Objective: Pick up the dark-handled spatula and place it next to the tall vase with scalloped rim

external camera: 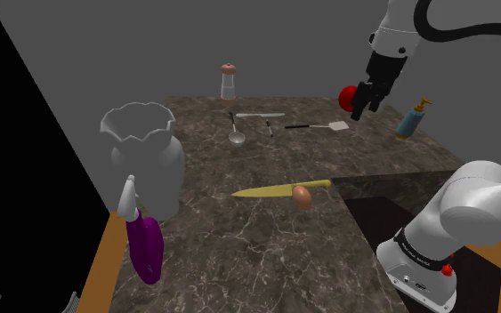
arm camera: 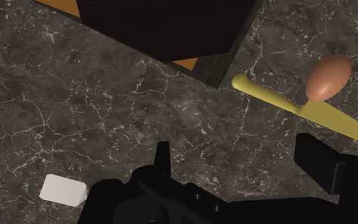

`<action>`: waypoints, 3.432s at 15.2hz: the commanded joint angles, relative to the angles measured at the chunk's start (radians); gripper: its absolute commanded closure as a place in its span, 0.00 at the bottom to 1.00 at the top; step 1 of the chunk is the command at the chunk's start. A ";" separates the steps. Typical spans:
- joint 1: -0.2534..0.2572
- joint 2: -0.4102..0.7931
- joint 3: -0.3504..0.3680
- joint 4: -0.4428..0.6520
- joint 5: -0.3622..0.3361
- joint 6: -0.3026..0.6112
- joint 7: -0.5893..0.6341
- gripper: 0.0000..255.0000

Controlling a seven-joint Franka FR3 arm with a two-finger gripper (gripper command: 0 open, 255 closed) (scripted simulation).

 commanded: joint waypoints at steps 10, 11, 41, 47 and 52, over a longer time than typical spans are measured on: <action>0.036 0.140 -0.248 -0.050 -0.138 0.234 -0.480 0.00; 0.044 0.167 -0.276 -0.045 -0.146 0.262 -0.533 0.00; 0.183 0.940 -0.577 0.280 0.240 0.666 -1.601 0.00; 0.183 0.939 -0.578 0.280 0.240 0.666 -1.600 1.00; 0.183 0.939 -0.578 0.280 0.240 0.666 -1.600 1.00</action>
